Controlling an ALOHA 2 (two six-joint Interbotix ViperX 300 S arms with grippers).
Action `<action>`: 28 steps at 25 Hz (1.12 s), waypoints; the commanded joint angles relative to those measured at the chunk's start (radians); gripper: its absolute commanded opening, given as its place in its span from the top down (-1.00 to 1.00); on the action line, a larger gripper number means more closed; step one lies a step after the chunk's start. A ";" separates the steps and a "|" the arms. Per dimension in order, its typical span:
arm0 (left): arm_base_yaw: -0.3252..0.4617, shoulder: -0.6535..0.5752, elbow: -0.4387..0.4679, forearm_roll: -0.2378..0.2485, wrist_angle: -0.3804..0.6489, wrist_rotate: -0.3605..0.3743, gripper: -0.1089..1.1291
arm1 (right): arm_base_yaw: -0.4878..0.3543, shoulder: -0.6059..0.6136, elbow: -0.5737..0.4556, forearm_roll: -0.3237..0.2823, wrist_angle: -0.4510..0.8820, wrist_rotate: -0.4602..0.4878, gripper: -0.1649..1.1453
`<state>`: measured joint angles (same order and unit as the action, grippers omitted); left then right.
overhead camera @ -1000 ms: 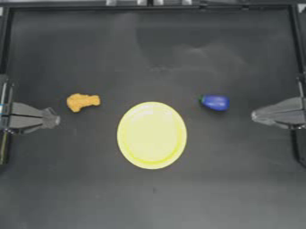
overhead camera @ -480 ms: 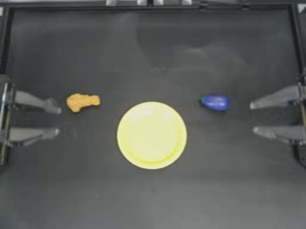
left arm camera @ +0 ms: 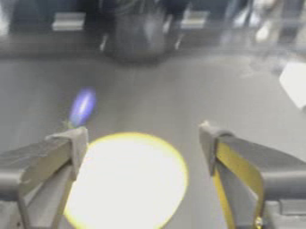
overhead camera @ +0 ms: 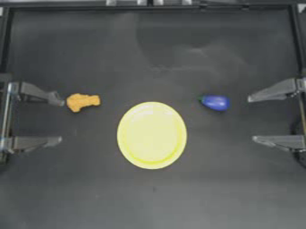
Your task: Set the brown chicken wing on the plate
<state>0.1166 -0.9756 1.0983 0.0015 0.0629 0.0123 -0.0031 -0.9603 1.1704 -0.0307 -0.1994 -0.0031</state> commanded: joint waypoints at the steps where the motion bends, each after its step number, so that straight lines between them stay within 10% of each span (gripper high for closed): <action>1: 0.110 0.031 -0.083 0.008 0.209 0.000 -0.84 | 0.000 0.005 -0.028 0.003 0.000 0.003 -0.78; 6: 0.232 0.086 -0.146 0.052 0.423 0.011 -0.84 | -0.002 0.005 -0.028 0.011 0.012 0.003 -0.78; 17: 0.356 0.282 -0.224 0.058 0.535 0.140 -0.85 | -0.018 0.005 -0.021 0.023 0.035 0.003 -0.78; 28: 0.446 0.442 -0.219 -0.106 0.532 0.341 -0.85 | -0.028 0.014 -0.012 0.025 0.034 0.006 -0.78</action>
<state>0.5538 -0.5507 0.8943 -0.0874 0.6029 0.3329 -0.0291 -0.9572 1.1689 -0.0092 -0.1595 0.0015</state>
